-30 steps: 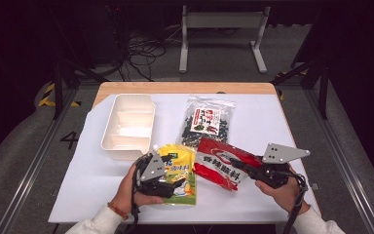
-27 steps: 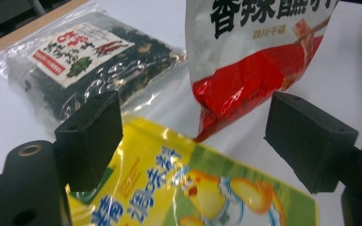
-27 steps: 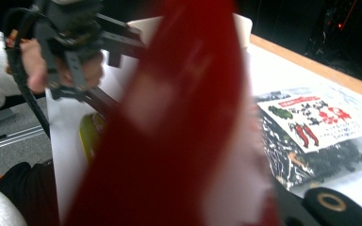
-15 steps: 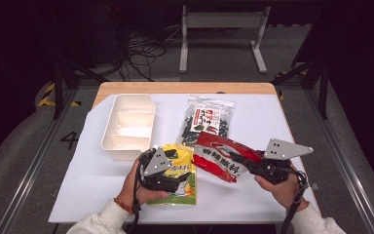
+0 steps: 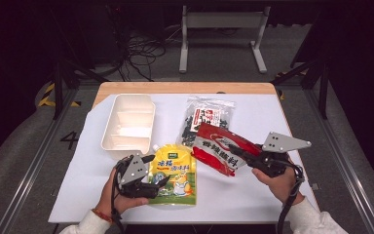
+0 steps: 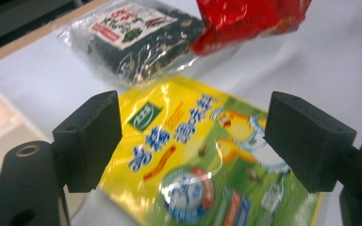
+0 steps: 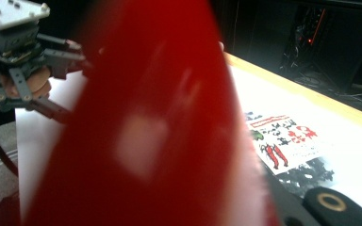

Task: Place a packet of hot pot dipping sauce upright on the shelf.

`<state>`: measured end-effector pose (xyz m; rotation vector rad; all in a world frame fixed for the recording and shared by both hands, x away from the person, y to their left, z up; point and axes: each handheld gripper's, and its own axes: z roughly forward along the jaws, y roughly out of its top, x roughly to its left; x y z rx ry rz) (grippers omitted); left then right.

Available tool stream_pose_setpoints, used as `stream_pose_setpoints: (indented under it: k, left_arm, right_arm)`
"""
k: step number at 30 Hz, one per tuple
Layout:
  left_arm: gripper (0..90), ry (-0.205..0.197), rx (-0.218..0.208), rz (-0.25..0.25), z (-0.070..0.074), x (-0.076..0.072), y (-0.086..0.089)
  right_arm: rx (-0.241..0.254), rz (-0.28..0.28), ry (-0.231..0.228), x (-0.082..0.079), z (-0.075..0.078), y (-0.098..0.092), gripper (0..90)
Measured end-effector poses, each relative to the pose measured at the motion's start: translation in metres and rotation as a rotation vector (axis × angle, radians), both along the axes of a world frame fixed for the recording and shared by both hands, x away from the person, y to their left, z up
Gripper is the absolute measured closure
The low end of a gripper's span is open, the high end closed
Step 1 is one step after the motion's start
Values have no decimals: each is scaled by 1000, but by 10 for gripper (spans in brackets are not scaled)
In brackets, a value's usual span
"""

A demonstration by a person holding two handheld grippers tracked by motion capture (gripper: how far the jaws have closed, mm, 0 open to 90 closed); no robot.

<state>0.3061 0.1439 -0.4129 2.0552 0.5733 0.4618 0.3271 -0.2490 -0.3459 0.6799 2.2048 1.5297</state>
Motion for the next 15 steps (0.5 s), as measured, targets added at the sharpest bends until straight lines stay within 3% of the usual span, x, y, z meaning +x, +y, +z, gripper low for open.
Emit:
stream_pose_setpoints:
  k: [9, 15]
  left_arm:
    - [201, 16, -16, 46, -3, -7, 23]
    - [201, 13, 8, 70, -7, -13, 29]
  right_arm:
    - [-2, 19, -15, 7, 5, 15, 894]
    - [-7, 35, -21, 12, 5, 23, 894]
